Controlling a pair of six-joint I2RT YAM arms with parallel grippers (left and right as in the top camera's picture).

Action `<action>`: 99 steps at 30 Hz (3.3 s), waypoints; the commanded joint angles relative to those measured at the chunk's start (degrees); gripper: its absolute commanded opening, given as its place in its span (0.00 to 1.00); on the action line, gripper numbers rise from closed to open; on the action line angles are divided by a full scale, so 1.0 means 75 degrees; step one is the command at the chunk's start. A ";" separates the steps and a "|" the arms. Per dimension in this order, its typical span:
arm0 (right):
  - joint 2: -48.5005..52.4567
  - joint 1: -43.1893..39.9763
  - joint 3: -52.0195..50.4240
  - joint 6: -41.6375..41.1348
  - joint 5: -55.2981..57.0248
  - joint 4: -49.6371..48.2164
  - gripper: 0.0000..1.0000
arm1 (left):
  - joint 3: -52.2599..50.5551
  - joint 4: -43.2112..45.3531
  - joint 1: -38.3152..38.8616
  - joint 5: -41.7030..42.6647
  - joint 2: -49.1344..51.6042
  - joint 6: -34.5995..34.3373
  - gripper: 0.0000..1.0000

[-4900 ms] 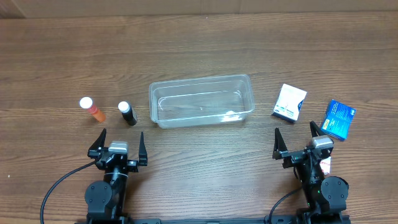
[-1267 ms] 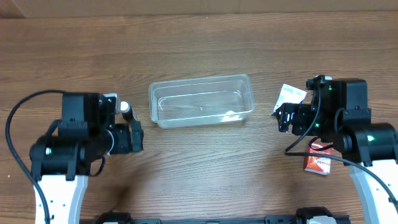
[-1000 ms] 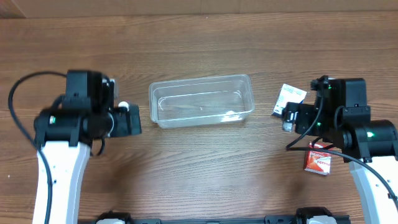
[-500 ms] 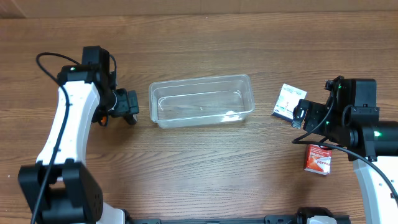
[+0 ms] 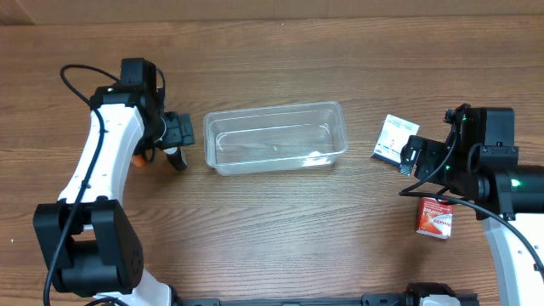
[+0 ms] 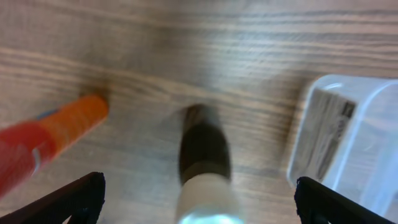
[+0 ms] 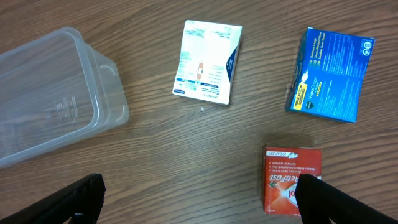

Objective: Pack container
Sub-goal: 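Reach the left gripper to the black bottle and grasp it, then carry the black bottle into the container's left end and release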

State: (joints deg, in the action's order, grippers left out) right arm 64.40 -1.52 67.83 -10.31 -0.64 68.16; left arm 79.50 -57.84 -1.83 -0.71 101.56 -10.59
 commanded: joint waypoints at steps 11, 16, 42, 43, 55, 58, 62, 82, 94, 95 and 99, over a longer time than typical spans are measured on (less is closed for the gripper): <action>-0.0052 -0.0035 0.0216 -0.0032 0.0070 -0.0029 1.00 | 0.0152 0.0140 0.0391 0.0009 0.0691 0.0012 0.90; -0.0052 -0.0035 0.0216 -0.0032 0.0070 -0.0029 1.00 | 0.0152 0.0090 0.0391 0.0012 0.0691 0.0009 0.76; 0.0012 -0.0035 0.0207 -0.0029 0.0073 0.0102 1.00 | 0.0181 -0.0484 0.0391 0.0003 0.0688 0.0012 0.43; 0.0012 -0.0035 0.0207 -0.0029 0.0073 0.0102 1.00 | 0.0181 -0.0487 0.0391 -0.0017 0.0688 0.0012 0.42; 0.0012 -0.0035 0.0207 -0.0029 0.0073 0.0102 1.00 | 0.0277 -0.0635 0.0391 -0.0326 0.0688 0.0009 0.27; 0.0012 -0.0035 0.0207 -0.0029 0.0073 0.0105 1.00 | 0.0641 -0.0874 0.0391 -0.0323 0.0688 0.0009 0.20; 0.0012 -0.0035 0.0207 -0.0029 0.0073 0.0102 1.00 | 0.1361 -0.1431 0.0396 -0.0323 0.0688 -0.0032 0.14; 0.0012 -0.0035 0.0207 -0.0029 0.0067 0.0099 1.00 | 0.5243 -0.3774 0.1862 0.0612 0.0688 -0.0595 0.04; 0.0012 -0.0035 0.0207 -0.0029 -0.0015 0.0105 1.00 | 0.3646 -0.3185 0.2506 0.0647 0.0702 -0.0711 0.04; 0.0012 -0.0035 0.0207 -0.0026 -0.0044 0.0105 1.00 | 0.3421 -0.3048 0.2506 0.0647 0.0702 -0.0708 0.04; 0.0012 -0.0035 0.0207 -0.0026 -0.0070 0.0105 1.00 | 0.2477 -0.2439 0.2503 0.0635 0.0705 -0.0708 0.04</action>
State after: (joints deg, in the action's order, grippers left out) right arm 64.58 -1.52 67.83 -10.31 -0.84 69.06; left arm 103.04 -78.83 16.82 3.44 107.07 -14.90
